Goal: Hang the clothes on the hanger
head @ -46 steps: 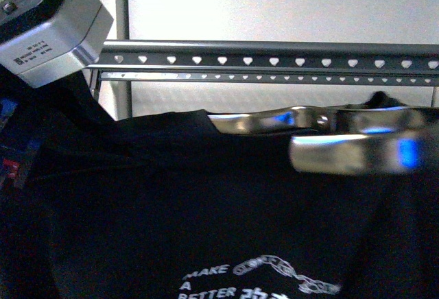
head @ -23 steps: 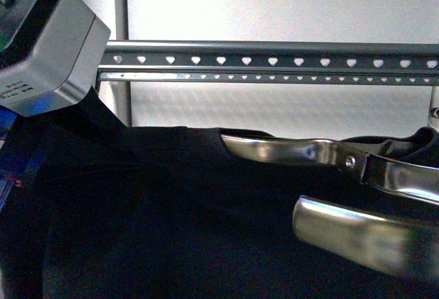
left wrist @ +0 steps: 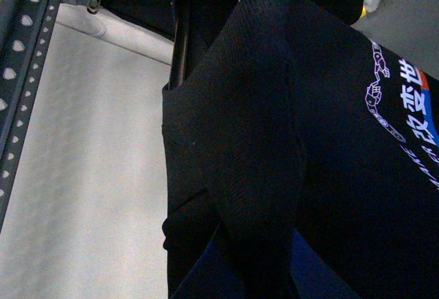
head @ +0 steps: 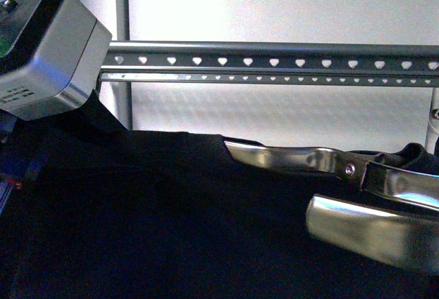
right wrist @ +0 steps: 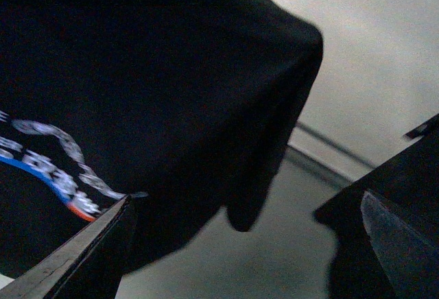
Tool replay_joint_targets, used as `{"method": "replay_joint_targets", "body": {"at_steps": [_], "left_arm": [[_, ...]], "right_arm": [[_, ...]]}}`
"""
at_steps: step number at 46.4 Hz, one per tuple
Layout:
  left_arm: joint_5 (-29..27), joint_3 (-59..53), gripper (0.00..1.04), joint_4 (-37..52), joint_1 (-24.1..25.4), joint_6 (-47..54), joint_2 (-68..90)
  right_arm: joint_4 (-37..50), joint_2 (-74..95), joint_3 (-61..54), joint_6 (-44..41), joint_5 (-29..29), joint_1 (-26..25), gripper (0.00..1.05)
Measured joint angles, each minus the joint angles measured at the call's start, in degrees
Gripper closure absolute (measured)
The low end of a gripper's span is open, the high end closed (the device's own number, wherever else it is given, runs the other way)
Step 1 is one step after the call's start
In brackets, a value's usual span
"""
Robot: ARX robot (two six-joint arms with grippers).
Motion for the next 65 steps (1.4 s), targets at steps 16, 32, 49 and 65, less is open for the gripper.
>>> {"method": "replay_joint_targets", "body": {"at_steps": [16, 32, 49, 65], "left_arm": [[-0.02, 0.00, 1.01, 0.00, 0.00, 0.02, 0.00], [-0.04, 0.00, 1.01, 0.00, 0.00, 0.02, 0.00], [0.15, 0.00, 1.01, 0.00, 0.00, -0.15, 0.00], [0.81, 0.00, 0.64, 0.35, 0.00, 0.04, -0.59]], "right_arm": [[3.96, 19.80, 17.29, -36.68, 12.41, 13.03, 0.07], [9.42, 29.24, 23.10, -35.32, 17.46, 17.70, 0.39], [14.56, 28.39, 18.71, -28.48, 14.62, 17.59, 0.87], [13.90, 26.49, 14.25, -25.27, 10.27, 16.02, 1.01]]}}
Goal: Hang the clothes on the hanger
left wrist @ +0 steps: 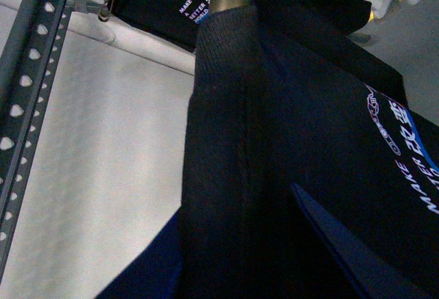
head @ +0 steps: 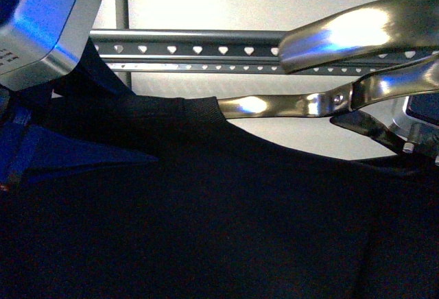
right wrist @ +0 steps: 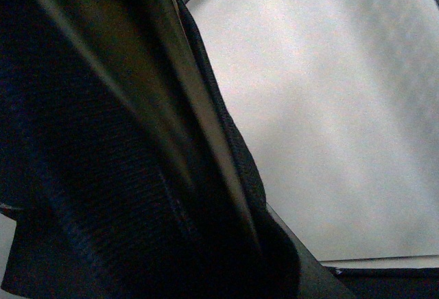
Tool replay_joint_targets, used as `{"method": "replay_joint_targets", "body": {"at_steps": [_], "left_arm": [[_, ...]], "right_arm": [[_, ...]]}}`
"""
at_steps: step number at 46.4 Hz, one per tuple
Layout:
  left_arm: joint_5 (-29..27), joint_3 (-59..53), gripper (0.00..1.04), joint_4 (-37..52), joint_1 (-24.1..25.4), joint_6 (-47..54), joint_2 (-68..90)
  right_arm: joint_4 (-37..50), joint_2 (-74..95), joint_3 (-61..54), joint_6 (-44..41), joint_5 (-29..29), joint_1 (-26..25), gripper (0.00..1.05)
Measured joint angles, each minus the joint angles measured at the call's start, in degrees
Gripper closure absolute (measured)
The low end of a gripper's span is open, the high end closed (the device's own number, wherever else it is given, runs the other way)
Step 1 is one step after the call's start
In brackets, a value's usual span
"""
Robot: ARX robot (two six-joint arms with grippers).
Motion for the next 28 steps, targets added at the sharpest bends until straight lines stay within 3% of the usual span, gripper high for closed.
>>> {"method": "replay_joint_targets", "body": {"at_steps": [9, 19, 23, 25, 26, 28], "left_arm": [[0.00, 0.00, 0.41, 0.02, 0.00, 0.02, 0.00], [0.02, 0.00, 0.07, 0.02, 0.00, 0.04, -0.02], [0.02, 0.00, 0.07, 0.02, 0.00, 0.09, -0.02], [-8.09, -3.21, 0.06, 9.18, -1.01, -7.13, -0.79], [-16.22, -6.38, 0.07, 18.38, -1.16, -13.60, -1.29], [-26.27, -9.64, 0.07, 30.10, -0.96, -25.73, -1.27]], "right_arm": [[-5.51, 0.33, -0.28, 2.16, -2.75, -4.28, 1.01], [-8.70, 1.66, -2.80, -1.46, -2.99, -11.13, 1.01], [-12.85, 1.79, -2.23, -2.67, -0.83, -12.44, 1.01], [-16.63, 1.95, -0.74, -0.98, -0.76, -12.61, 1.01], [-18.82, 2.10, 0.39, 0.72, -1.07, -12.59, 1.01], [-21.70, 2.32, 2.16, 4.35, -1.84, -12.52, 1.01]]}}
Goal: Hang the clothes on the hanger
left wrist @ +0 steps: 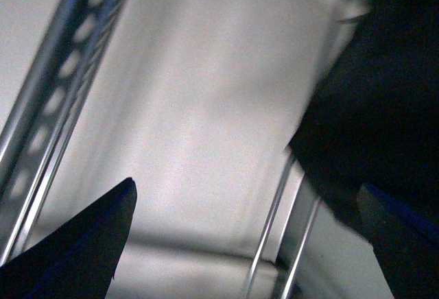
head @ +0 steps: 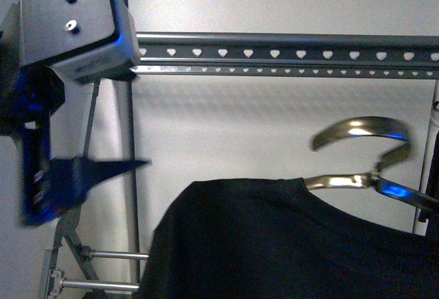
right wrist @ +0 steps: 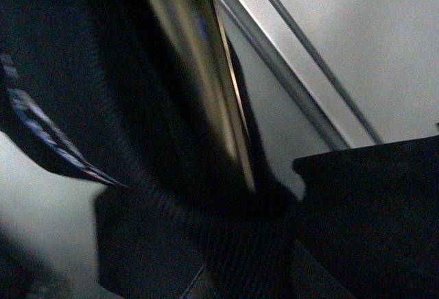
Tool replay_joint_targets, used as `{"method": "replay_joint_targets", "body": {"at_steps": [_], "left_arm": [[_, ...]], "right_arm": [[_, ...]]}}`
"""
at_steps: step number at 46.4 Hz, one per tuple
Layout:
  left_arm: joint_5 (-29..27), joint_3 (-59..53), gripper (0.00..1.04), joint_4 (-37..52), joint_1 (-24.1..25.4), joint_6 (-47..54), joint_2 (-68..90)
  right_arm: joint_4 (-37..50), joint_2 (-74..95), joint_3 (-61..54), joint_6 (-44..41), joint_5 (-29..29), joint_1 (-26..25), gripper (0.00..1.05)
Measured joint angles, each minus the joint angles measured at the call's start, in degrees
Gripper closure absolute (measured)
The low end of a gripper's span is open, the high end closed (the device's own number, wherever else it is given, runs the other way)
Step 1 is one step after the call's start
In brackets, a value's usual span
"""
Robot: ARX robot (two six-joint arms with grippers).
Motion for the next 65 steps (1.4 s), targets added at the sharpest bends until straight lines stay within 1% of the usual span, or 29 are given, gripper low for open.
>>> {"method": "replay_joint_targets", "body": {"at_steps": [1, 2, 3, 5, 7, 8, 11, 12, 13, 17, 18, 19, 21, 22, 24, 25, 27, 31, 33, 34, 38, 39, 42, 44, 45, 46, 57, 62, 65], "left_arm": [[-4.72, -0.85, 0.07, 4.83, 0.31, -8.61, 0.22], [-10.91, -1.05, 0.07, 10.25, 1.22, -17.18, 0.59], [-15.02, -0.81, 0.07, 12.55, 2.10, -24.48, 0.66], [-25.20, 1.33, 0.07, 12.94, 5.40, -44.57, 0.37], [-29.53, 2.82, 0.07, 10.75, 7.69, -56.78, -0.02], [-31.56, 3.67, 0.07, 8.50, 9.33, -65.07, -0.37], [-32.04, 3.76, 0.07, 6.88, 12.13, -79.60, -0.87], [-32.09, 3.69, 0.07, 7.21, 12.61, -82.20, -0.87], [-32.15, 3.69, 0.07, 7.08, 12.70, -84.19, -0.87], [-30.93, 3.34, 0.07, 6.80, 12.87, -90.99, -1.09], [-30.38, 3.17, 0.07, 7.43, 12.66, -91.86, -1.09], [-28.52, 3.17, 0.09, 6.69, 12.55, -90.97, -1.20], [-23.91, 2.80, 0.16, 3.23, 12.07, -87.41, -2.38], [-22.49, 1.88, 0.19, 2.21, 11.63, -85.66, -3.37], [-22.80, -0.94, 0.27, 2.01, 9.84, -80.02, -5.57], [-22.95, -1.68, 0.28, 2.05, 9.38, -78.82, -6.14], [-22.64, -4.85, 0.35, 2.64, 8.15, -74.38, -8.59], [-22.34, -11.21, 0.50, 4.81, 6.93, -69.26, -13.20], [-22.58, -14.05, 0.57, 6.21, 6.95, -67.87, -15.04], [-22.71, -14.73, 0.59, 6.54, 6.97, -67.56, -15.43], [-22.97, -20.00, 0.73, 8.76, 7.17, -66.14, -18.03], [-22.97, -20.65, 0.75, 9.01, 7.19, -66.03, -18.32], [-23.02, -25.79, 0.91, 10.82, 7.23, -65.40, -20.65], [-22.99, -28.22, 1.00, 11.56, 7.23, -65.29, -22.12], [-22.97, -29.53, 1.02, 12.02, 7.23, -65.31, -23.04], [-22.97, -30.71, 1.01, 12.35, 7.23, -65.11, -23.91], [-22.97, -39.19, 1.01, 13.49, 7.23, -64.72, -31.23], [-22.97, -42.47, 1.01, 12.98, 7.23, -64.70, -35.39], [-22.99, -43.85, 1.01, 12.22, 7.23, -64.70, -37.53]], "right_arm": [[-1.42, 0.11, 1.03, 2.36, -0.55, 0.13, 1.01], [-3.13, 0.20, 2.56, 6.38, -1.77, 0.44, 1.01], [-3.65, 0.28, 3.54, 8.63, -2.38, 0.59, 1.01], [-4.28, 0.59, 6.56, 18.10, -4.31, 0.98, 1.01], [-4.46, 0.96, 8.37, 24.37, -4.96, 1.07, 1.01], [-4.63, 1.27, 9.40, 28.96, -5.44, 1.09, 1.02], [-4.92, 2.23, 12.13, 38.53, -5.01, 1.20, 1.02], [-4.92, 2.64, 12.87, 41.22, -4.70, 1.25, 1.02], [-4.92, 2.84, 13.25, 41.88, -4.59, 1.29, 1.02], [-4.46, 4.90, 16.55, 51.74, -3.67, 1.68, 1.02], [-4.37, 5.51, 17.42, 53.79, -3.76, 1.88, 1.02], [-4.31, 6.12, 18.38, 55.34, -3.89, 2.01, 1.02], [-4.26, 7.34, 20.33, 59.17, -3.74, 2.29, 1.02], [-4.24, 7.89, 21.33, 61.33, -3.48, 2.38, 1.02], [-4.22, 9.03, 23.43, 64.48, -2.71, 2.73, 1.02], [-4.17, 9.33, 23.93, 64.85, -2.62, 2.80, 1.02], [-4.02, 10.32, 25.83, 68.02, -1.88, 3.10, 1.02], [-3.93, 11.78, 29.51, 72.57, -0.44, 4.50, 1.02], [-3.93, 12.37, 31.36, 74.25, 0.28, 5.29, 1.02], [-3.91, 12.55, 31.82, 74.49, 0.37, 5.44, 1.02], [-3.89, 14.12, 35.52, 77.92, 1.62, 6.58, 1.02], [-3.91, 14.34, 36.00, 78.05, 1.73, 6.75, 1.02], [-4.55, 16.20, 39.71, 80.63, 2.84, 8.00, 1.02], [-5.16, 17.42, 41.83, 81.50, 3.10, 8.61, 1.02], [-5.57, 18.18, 43.15, 82.20, 3.37, 8.85, 1.02], [-5.95, 19.17, 44.65, 82.88, 3.72, 8.98, 1.02], [-9.03, 28.37, 55.36, 88.15, 9.60, 9.42, 1.02], [-8.46, 29.53, 55.06, 87.93, 12.55, 11.13, 1.02], [-5.86, 29.35, 52.35, 87.73, 13.07, 11.93, 1.02]]}}
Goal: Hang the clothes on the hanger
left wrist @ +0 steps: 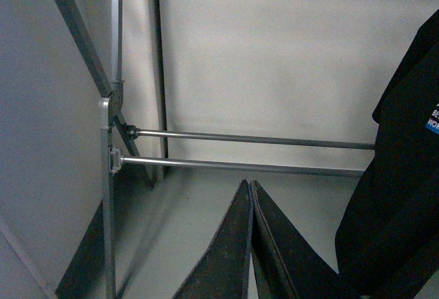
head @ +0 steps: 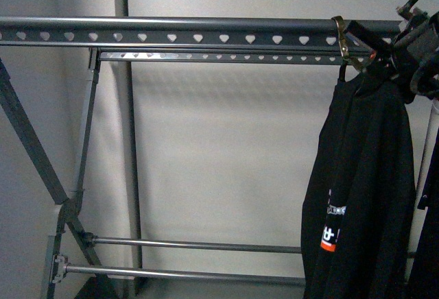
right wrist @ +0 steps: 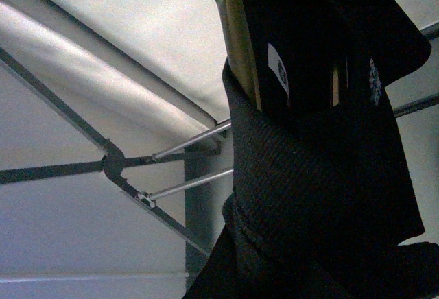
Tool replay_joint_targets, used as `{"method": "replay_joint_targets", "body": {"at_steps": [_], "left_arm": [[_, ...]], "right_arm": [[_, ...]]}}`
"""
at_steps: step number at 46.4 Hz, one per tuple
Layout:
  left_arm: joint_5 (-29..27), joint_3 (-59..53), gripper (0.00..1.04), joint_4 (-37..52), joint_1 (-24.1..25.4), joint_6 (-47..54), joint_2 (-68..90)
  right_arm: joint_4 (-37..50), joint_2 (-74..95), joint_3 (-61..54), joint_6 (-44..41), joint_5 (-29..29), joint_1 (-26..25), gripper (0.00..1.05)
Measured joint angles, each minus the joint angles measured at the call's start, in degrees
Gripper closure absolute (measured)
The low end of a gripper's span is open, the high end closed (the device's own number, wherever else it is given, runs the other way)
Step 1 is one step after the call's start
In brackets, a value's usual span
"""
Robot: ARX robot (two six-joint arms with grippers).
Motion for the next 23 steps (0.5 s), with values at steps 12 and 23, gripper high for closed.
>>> {"method": "replay_joint_targets", "body": {"at_steps": [12, 23], "left_arm": [[0.02, -3.45, 1.01, -4.11, 0.00, 0.00, -7.56], [0.00, -5.25, 1.01, -8.61, 0.00, 0.02, -13.97]], "right_arm": [[21.24, -9.77, -22.29, -11.17, 10.01, 2.51, 0.65], [42.10, -41.38, -48.87, -21.57, 12.52, 2.84, 0.21]]}}
